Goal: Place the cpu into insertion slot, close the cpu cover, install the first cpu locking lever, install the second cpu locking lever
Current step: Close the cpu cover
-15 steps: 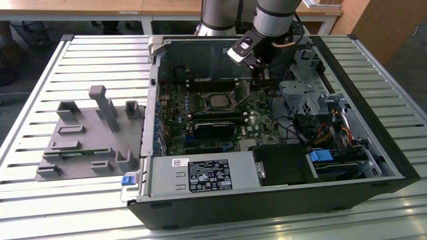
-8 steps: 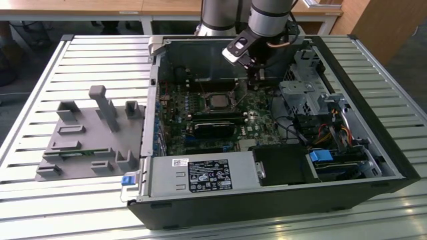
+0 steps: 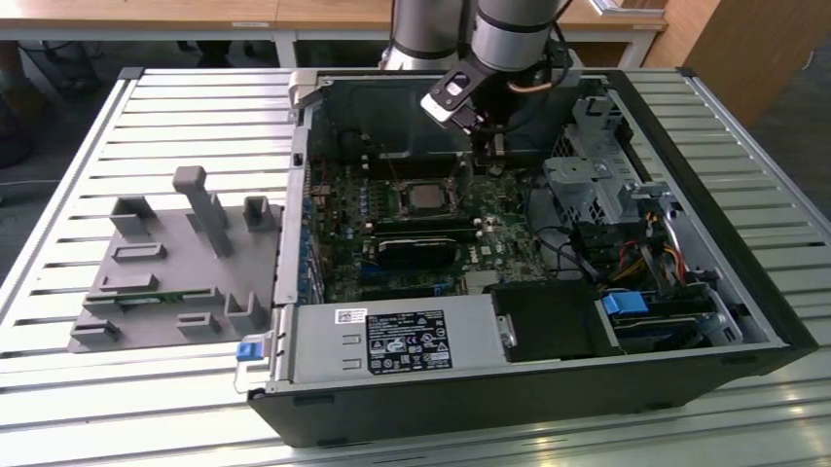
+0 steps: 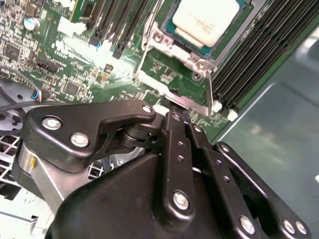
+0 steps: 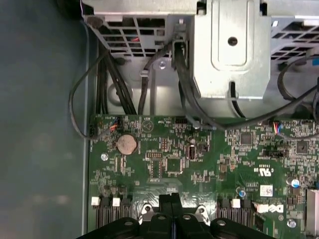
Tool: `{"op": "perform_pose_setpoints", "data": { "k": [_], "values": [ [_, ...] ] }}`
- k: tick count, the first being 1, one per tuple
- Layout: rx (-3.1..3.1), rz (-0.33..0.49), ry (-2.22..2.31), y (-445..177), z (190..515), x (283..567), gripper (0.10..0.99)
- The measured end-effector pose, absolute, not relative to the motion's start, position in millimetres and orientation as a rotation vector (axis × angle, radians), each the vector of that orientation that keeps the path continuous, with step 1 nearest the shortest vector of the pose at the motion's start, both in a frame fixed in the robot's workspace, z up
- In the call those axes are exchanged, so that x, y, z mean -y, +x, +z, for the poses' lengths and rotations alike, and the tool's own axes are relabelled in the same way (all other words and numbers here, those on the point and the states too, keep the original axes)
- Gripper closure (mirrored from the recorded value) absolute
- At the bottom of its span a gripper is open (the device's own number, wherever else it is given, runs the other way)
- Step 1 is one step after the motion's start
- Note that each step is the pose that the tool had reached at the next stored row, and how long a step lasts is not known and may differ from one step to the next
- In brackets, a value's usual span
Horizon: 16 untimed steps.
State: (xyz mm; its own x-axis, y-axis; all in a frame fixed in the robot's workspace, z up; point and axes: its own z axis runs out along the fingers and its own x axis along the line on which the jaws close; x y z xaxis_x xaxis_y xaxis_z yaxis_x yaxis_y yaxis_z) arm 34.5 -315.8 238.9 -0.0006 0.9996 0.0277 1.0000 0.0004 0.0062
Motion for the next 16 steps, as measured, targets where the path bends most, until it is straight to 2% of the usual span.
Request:
{"op": "perform_pose_setpoints", "data": {
  "k": [16],
  "values": [
    [2.211, -0.037, -2.21, 15, 238, 316, 0.976]
  ]
}}
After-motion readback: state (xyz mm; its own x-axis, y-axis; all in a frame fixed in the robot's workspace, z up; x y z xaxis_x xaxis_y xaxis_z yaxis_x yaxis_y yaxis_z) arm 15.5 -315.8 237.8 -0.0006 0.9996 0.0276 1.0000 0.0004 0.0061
